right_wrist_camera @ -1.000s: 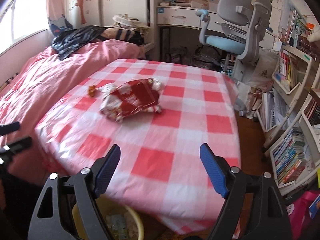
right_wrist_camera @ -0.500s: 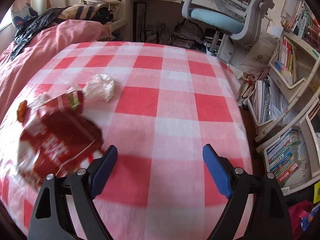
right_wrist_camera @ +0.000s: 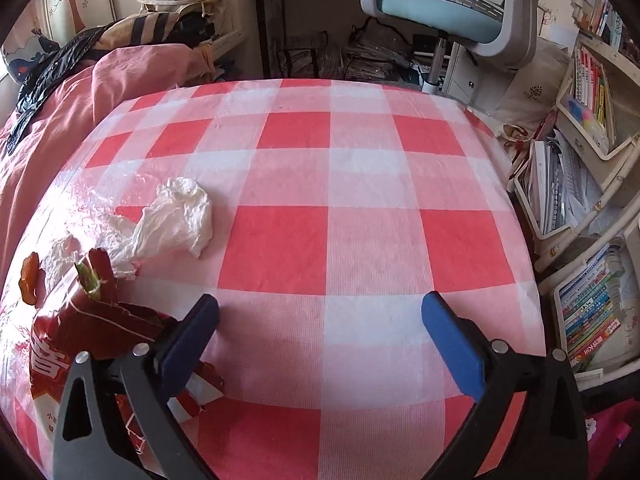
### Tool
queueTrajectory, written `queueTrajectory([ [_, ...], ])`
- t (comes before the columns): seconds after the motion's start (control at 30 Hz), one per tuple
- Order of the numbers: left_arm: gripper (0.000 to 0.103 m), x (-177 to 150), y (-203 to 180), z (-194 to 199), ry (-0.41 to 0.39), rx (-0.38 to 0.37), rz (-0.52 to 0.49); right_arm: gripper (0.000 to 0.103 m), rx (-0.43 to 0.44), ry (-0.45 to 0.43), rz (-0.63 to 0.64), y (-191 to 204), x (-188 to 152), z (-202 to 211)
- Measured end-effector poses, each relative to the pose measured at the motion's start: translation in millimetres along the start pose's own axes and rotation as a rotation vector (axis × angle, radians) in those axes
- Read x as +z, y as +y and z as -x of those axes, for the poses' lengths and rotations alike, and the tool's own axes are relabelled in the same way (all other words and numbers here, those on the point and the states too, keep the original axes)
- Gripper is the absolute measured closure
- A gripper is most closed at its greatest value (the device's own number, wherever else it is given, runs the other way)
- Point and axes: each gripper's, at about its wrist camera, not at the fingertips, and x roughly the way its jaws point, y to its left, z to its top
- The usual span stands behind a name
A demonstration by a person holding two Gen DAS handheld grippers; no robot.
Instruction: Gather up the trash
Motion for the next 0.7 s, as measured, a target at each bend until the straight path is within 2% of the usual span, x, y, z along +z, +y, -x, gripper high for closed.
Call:
queueTrajectory([
  [0.27, 0.007, 0, -6, 5, 0.023, -0.086, 0.011, 0.006, 0.0, 0.0, 0.0, 0, 0, 0],
  [0.53, 0.007, -5, -5, 5, 0.047, -0.106, 0.014, 0.006, 0.001, 0.001, 0.001, 0, 0, 0],
  [0.7, 0.007, 3, 5, 13, 0.027, -0.143, 0.053, 0.006, 0.001, 0.001, 0.001, 0, 0, 0],
])
